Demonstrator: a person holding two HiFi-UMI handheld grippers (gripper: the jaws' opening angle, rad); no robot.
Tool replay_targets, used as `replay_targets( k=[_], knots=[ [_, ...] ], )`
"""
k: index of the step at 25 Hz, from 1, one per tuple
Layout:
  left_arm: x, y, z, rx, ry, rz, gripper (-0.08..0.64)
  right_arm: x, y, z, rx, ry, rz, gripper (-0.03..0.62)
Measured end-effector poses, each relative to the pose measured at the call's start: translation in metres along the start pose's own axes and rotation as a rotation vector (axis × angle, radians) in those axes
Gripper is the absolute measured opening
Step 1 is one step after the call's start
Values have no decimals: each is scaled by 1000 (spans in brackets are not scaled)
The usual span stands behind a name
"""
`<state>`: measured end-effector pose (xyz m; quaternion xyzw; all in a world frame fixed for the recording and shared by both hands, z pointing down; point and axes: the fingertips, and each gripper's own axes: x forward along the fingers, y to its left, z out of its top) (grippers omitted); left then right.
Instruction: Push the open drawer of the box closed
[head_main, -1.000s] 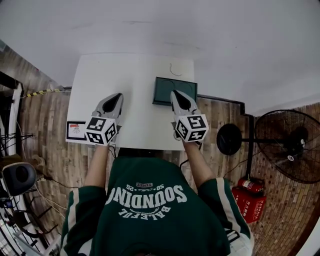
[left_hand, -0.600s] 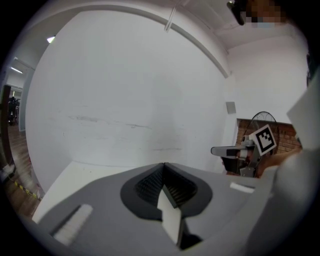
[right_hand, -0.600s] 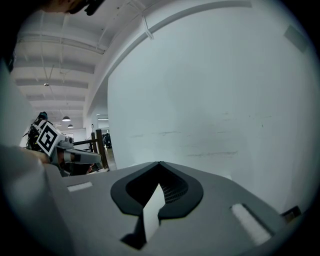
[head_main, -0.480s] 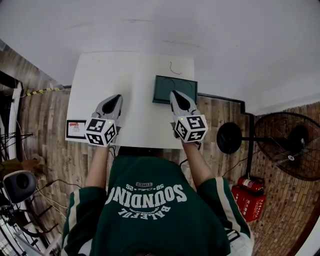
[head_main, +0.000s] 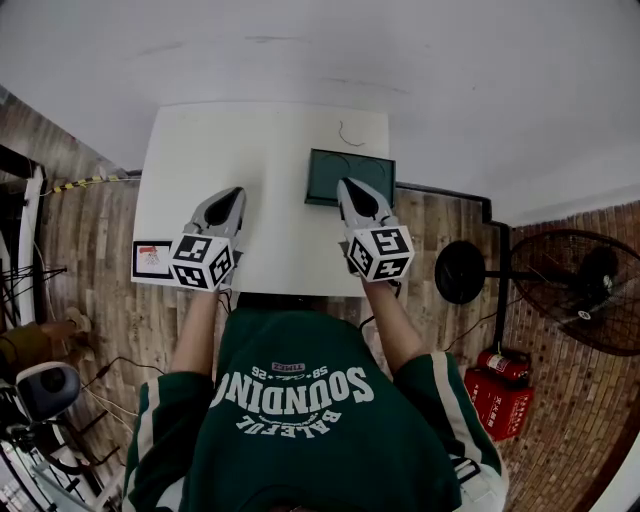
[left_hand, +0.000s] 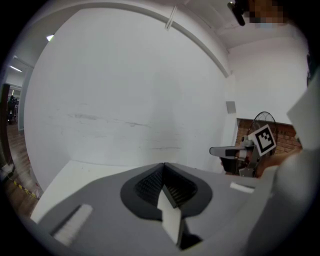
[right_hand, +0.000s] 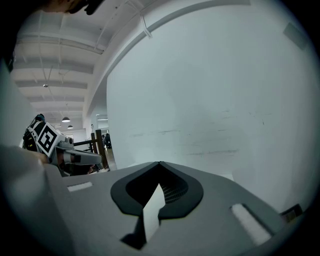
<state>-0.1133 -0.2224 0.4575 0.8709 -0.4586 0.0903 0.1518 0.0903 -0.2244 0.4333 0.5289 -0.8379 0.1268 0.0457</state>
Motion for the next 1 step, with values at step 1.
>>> replay_targets(
  k=[1],
  knots=[
    [1,1,0,0,0,0,52,1,0,0,0,0,1,2]
  ],
)
